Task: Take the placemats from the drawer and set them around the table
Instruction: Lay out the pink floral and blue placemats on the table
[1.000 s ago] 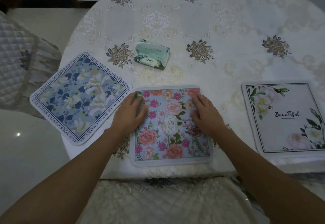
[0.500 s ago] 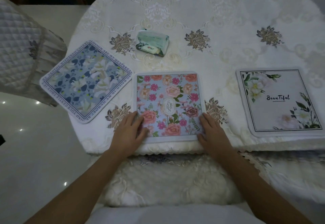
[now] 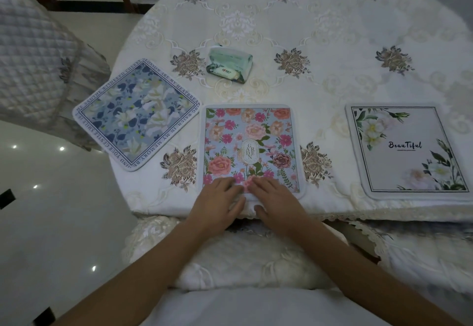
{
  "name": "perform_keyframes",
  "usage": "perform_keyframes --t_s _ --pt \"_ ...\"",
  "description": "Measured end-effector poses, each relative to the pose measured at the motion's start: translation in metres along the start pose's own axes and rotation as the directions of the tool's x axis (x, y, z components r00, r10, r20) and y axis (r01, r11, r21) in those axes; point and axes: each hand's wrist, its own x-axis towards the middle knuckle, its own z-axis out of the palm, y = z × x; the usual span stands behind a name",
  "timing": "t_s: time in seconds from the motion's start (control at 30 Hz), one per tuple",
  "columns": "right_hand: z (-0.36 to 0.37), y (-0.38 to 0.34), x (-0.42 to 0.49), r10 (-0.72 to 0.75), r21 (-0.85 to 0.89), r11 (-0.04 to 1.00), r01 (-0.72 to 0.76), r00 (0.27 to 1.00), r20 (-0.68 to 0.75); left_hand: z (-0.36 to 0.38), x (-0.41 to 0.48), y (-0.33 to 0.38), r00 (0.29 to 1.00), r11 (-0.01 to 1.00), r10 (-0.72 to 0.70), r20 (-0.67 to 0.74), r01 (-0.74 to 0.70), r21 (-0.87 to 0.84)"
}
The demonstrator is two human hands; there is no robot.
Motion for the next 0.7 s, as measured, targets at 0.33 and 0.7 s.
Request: perform_keyframes --t_s 0.33,0.7 --pt "-0.008 0.038 -0.031 0.051 -0.083 0.996 -0.04 0.989 0.136 -0.003 -0.017 -0.022 0.994 0.98 0.092 0.066 -0.102 0.171" --pt "-0.005 0.014 -0.017 -0.018 -0.041 0.999 0.022 0.996 0.093 0.002 -0.004 -0.001 0.987 0.98 0.152 0.042 -0.156 0.122"
